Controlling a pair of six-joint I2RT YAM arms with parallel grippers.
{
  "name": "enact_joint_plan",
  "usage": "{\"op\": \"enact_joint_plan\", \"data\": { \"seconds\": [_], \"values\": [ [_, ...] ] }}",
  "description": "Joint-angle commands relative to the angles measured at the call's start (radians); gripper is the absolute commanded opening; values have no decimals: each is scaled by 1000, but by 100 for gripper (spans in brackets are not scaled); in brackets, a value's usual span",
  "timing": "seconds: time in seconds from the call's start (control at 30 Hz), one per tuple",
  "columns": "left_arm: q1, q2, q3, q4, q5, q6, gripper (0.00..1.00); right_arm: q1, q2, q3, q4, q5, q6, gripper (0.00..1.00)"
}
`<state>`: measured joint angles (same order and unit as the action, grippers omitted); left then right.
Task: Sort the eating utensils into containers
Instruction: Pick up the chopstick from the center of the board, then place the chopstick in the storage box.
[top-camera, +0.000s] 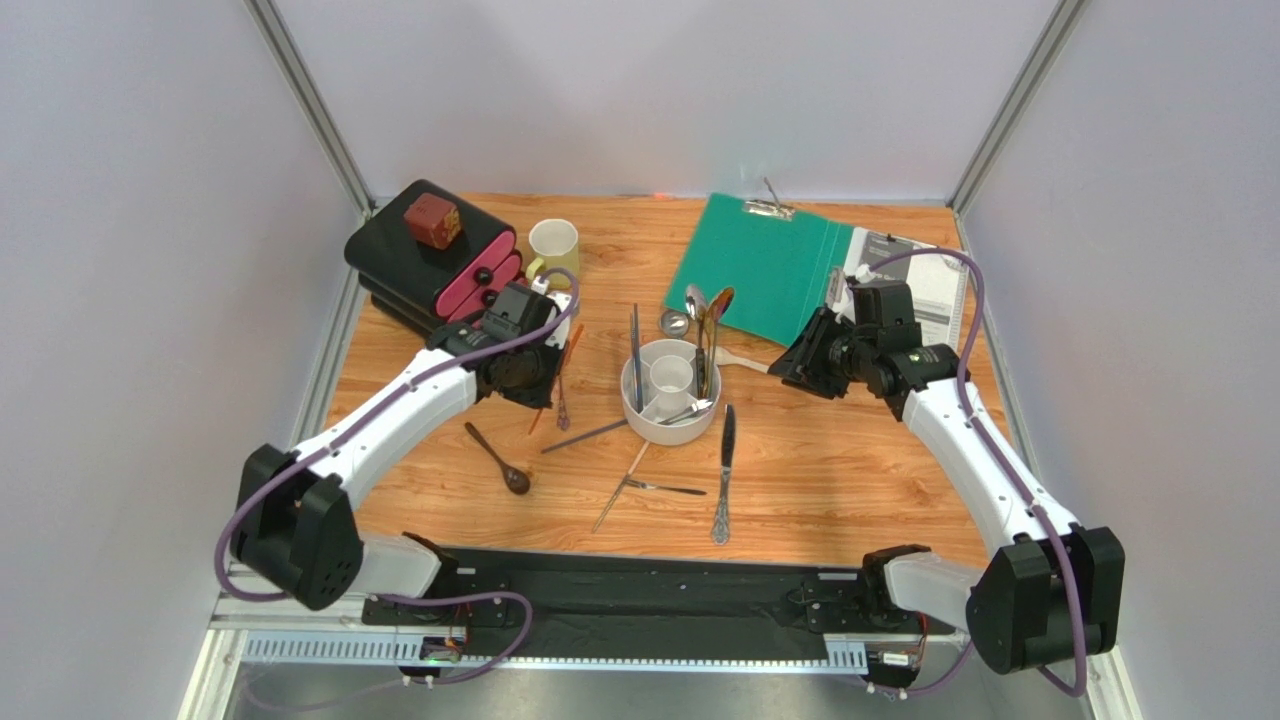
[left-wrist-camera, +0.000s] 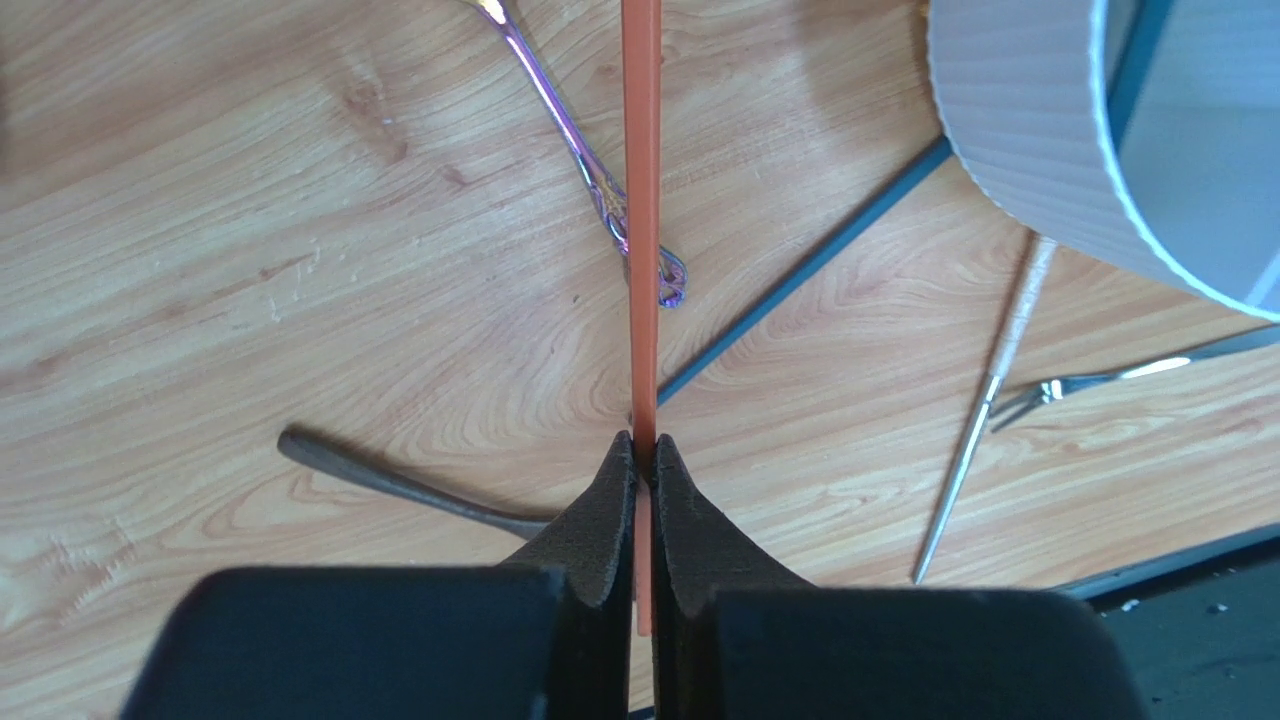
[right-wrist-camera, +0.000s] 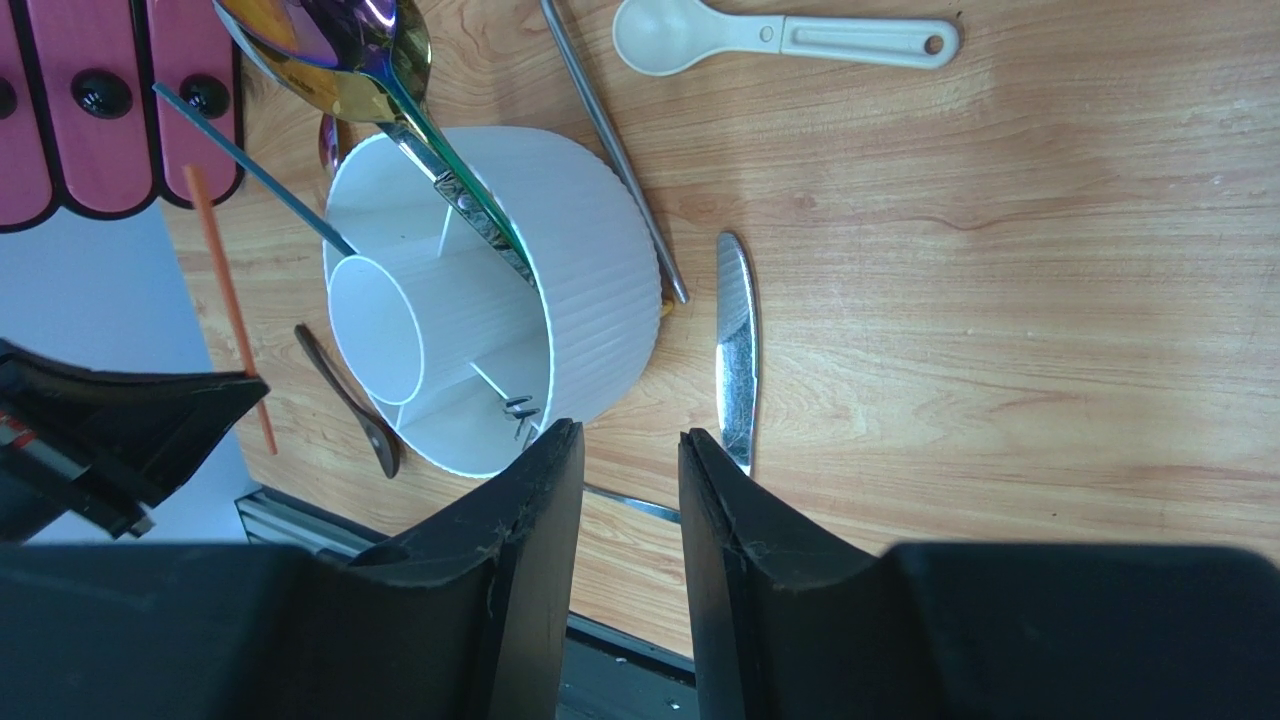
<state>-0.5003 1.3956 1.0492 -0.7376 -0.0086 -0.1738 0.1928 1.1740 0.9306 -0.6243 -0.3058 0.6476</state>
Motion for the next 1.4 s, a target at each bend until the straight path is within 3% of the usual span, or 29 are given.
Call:
{"op": "enact_joint_plan", "data": {
  "seconds": [0.0, 0.2, 0.47, 0.6, 0.73, 1.37],
  "values": [
    [5, -144, -34, 53, 24, -79, 0, -3, 6, 19, 44, -13, 14, 35],
    [3, -303, -110, 344, 108, -245, 0, -3, 16, 39, 43, -19, 7, 35],
    [-105, -98, -107, 653, 67, -293, 0, -3, 35, 50, 24, -33, -14, 35],
    [-152, 26, -141, 904, -16, -300, 0, -3, 29, 25, 18, -35, -25, 35],
    [-176, 68, -104, 916, -57, -286, 0, -1, -6, 27, -15, -23, -45, 35],
    [-259, 74, -196, 911, -177, -322, 0, -1, -16, 14, -28, -39, -69, 35]
  ]
}}
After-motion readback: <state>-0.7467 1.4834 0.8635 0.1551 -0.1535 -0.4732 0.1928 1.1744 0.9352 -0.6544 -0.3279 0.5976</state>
